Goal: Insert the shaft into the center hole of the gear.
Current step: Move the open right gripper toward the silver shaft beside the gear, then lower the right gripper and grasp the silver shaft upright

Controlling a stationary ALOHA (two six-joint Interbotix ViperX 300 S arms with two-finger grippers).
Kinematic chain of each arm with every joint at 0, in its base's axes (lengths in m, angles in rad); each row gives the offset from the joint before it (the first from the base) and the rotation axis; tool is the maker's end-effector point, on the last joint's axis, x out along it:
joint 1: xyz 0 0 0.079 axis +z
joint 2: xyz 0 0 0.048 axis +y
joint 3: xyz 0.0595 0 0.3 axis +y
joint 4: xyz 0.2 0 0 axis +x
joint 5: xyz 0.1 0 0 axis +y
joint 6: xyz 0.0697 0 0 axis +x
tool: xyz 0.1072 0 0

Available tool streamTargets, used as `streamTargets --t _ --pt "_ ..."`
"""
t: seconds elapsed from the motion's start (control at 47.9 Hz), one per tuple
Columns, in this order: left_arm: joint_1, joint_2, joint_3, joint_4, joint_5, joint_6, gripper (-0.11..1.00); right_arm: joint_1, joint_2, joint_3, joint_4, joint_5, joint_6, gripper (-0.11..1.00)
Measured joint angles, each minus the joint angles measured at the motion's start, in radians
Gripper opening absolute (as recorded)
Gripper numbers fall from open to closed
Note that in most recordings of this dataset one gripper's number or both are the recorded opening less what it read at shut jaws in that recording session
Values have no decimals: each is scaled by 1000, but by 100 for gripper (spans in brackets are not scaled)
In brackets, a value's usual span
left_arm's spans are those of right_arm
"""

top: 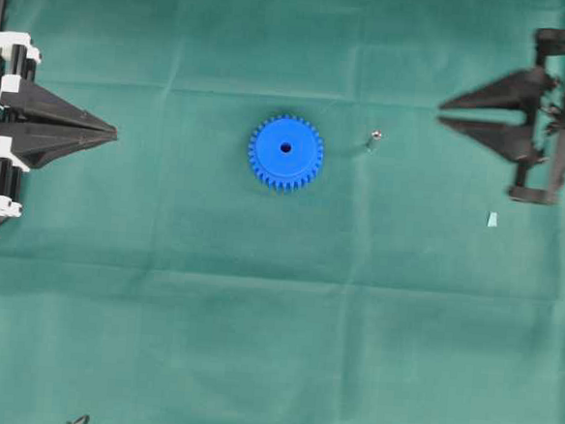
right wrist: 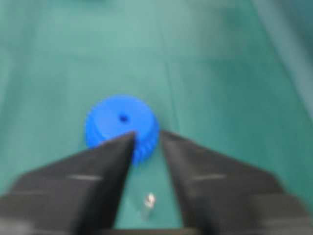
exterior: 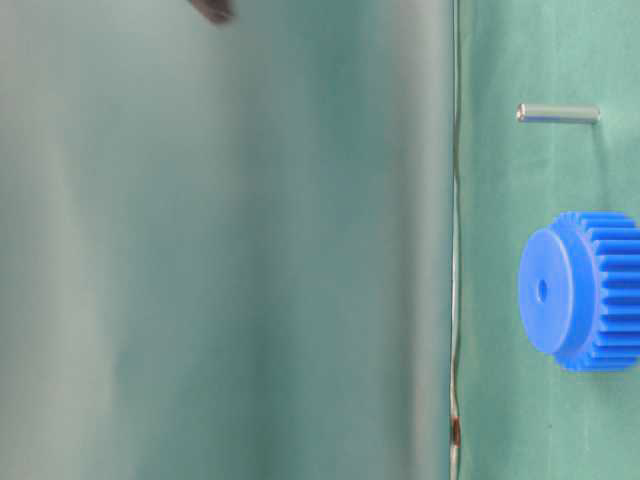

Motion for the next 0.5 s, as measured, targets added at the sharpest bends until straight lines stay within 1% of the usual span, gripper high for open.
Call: streamTargets --t 0.021,0.104,0.167,0.271,0.376,0.501 --pt "0 -2 0 0 0 0 0 -11 29 -5 -2 -5 2 65" --pt "0 -2 0 0 0 0 0 -38 127 -21 0 -11 5 87" --pt "0 -2 0 0 0 0 0 -51 202 -34 0 -12 5 96" --pt "0 -2 0 -2 0 0 0 -54 316 -57 0 -17 6 94" --pt "0 -2 0 0 5 2 0 -52 416 -77 2 -28 6 95" --pt "0 -2 0 0 20 2 0 -54 485 -91 3 -60 6 94"
